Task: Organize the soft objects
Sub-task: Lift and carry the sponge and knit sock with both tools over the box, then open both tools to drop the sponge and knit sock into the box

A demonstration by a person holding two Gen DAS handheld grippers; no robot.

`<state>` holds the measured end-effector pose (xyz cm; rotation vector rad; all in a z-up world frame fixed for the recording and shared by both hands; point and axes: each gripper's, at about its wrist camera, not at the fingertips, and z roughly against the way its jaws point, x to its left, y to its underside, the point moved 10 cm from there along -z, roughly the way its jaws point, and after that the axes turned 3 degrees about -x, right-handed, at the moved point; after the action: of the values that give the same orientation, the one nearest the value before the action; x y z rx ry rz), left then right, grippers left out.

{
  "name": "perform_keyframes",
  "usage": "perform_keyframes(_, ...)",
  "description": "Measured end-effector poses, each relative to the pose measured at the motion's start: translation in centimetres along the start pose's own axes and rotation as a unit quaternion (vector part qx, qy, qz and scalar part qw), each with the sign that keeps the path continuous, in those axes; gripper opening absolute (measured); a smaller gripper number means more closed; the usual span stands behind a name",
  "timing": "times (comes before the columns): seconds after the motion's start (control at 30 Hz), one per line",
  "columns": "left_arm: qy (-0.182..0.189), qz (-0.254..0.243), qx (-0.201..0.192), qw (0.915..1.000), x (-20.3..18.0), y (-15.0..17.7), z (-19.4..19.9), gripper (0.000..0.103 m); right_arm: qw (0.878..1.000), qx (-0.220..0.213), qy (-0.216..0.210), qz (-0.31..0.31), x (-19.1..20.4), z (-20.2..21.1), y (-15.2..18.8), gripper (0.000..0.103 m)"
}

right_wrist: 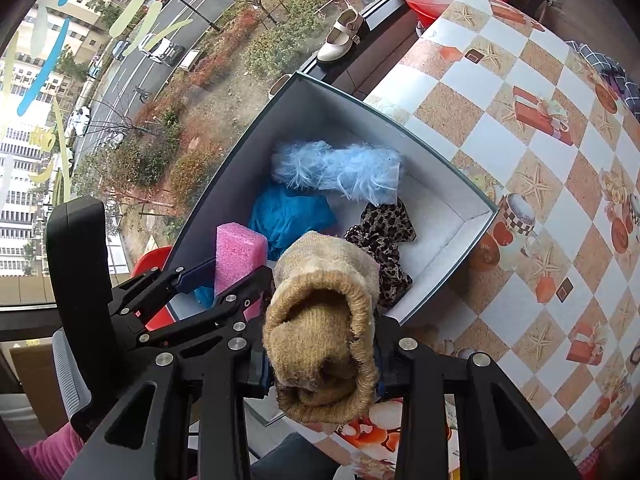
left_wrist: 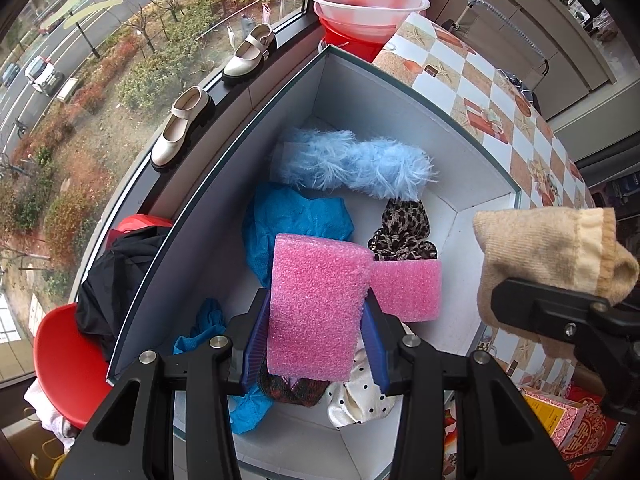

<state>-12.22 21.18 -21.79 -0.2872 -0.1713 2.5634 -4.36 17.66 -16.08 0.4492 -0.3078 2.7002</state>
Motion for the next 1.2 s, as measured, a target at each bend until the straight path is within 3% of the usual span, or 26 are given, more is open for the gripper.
perform_keyframes(0.43,-0.006,-0.003,0.003,1.0,-0.2,-0.5,-0.4,0.047,1.0,0.0,0.002,-0.003,-0.3,-0.6,-1.0,0.037)
perform_keyframes(0.53,-0.028,-0.003,-0.002,0.9996,0.0,-0.6,-0.4,0.049,1.0,-0.003,0.006,-0.003,-0.6,-0.7,-1.3,0.037)
perform_keyframes(0.57,-0.037,-0.003,-0.006,0.9993,0.2,-0.7,-0.3,0.055,1.0,-0.007,0.005,-0.006,-0.7,-0.7,-1.5,0.037)
perform_keyframes(0.6,-0.047,-0.002,-0.011,0.9989,0.4,-0.8,-0.3,0.06,1.0,-0.009,0.001,-0.01,-0.8,-0.7,-1.6,0.039)
perform_keyframes(0.63,-0.058,-0.001,-0.016,0.9982,0.7,-0.9,-0.1,0.072,1.0,-0.01,-0.002,-0.015,-0.8,-0.7,-1.6,0.046)
perform_keyframes(0.67,-0.071,0.0,-0.022,0.9972,1.0,-1.0,0.1,0.077,1.0,-0.013,-0.001,-0.018,-1.0,-0.6,-1.7,0.06)
perform_keyframes(0.7,-0.079,0.0,-0.029,0.9965,1.2,-1.1,0.3,0.078,1.0,-0.017,0.002,-0.019,-1.1,-0.4,-1.7,0.068)
perform_keyframes(0.8,-0.083,0.002,-0.039,0.9958,1.6,-1.3,0.6,0.078,1.0,-0.021,0.012,-0.016,-1.5,0.0,-1.7,0.068)
perform_keyframes(0.87,-0.068,0.009,-0.041,0.9968,1.6,-1.4,0.8,0.078,0.999,-0.02,0.018,-0.019,-1.9,0.3,-1.5,0.081)
perform_keyframes(0.9,-0.059,0.013,-0.042,0.9973,1.6,-1.4,0.9,0.078,0.999,-0.022,0.023,-0.021,-2.1,0.4,-1.4,0.094)
perform_keyframes(1.1,-0.076,0.004,-0.026,0.9967,1.4,-1.1,0.7,0.078,0.999,-0.018,0.031,-0.016,-2.5,1.1,-0.3,0.095)
perform_keyframes(1.13,-0.074,0.005,-0.027,0.9969,1.3,-1.1,0.7,0.078,0.999,-0.018,0.032,-0.013,-2.5,1.2,-0.1,0.102)
perform_keyframes(1.2,-0.074,0.008,-0.029,0.9968,1.2,-1.1,0.9,0.078,0.999,-0.017,0.033,-0.01,-2.3,1.3,0.3,0.103)
